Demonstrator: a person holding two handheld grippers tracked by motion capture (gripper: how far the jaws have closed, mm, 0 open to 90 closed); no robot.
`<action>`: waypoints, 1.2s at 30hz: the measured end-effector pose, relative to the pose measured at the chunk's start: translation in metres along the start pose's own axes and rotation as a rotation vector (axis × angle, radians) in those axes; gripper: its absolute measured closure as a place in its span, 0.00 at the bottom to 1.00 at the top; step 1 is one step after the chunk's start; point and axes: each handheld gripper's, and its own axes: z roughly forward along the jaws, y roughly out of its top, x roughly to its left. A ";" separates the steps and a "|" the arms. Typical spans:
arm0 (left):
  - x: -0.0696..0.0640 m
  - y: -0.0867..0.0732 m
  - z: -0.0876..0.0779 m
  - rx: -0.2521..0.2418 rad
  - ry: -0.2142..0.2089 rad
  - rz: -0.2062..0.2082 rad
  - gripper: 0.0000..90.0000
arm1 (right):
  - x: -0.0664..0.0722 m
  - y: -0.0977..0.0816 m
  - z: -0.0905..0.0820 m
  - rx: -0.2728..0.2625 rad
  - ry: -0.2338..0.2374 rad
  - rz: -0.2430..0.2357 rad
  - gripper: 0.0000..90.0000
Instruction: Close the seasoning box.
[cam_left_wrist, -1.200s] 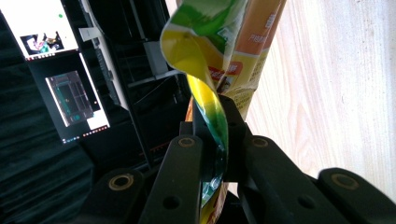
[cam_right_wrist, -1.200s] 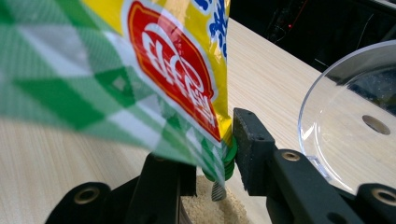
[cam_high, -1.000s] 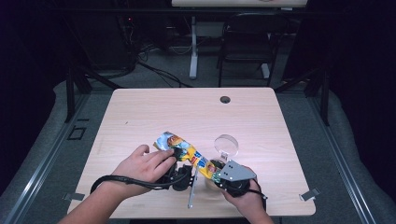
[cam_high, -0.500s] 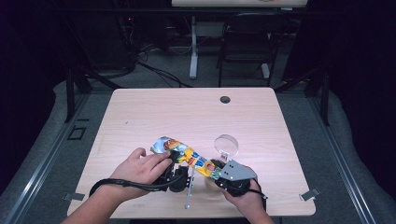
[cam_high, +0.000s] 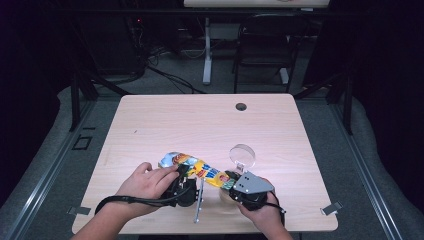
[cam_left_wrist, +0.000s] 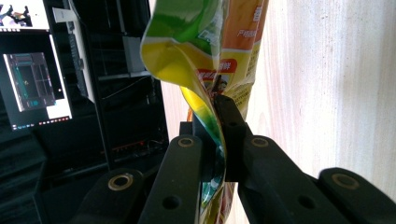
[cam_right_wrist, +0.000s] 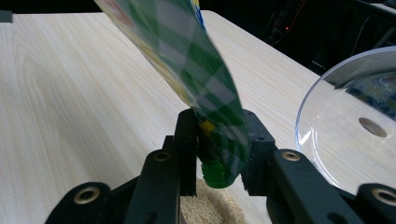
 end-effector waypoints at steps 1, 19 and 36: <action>-0.001 -0.001 0.001 -0.013 0.008 -0.004 0.98 | 0.000 0.000 0.000 -0.001 0.001 0.000 0.80; -0.010 -0.009 0.009 -0.032 -0.049 -0.104 0.98 | -0.002 0.001 0.000 -0.019 -0.001 0.010 0.80; -0.022 -0.018 0.017 -0.061 -0.070 -0.224 0.98 | -0.001 0.003 0.002 -0.022 0.009 0.006 0.80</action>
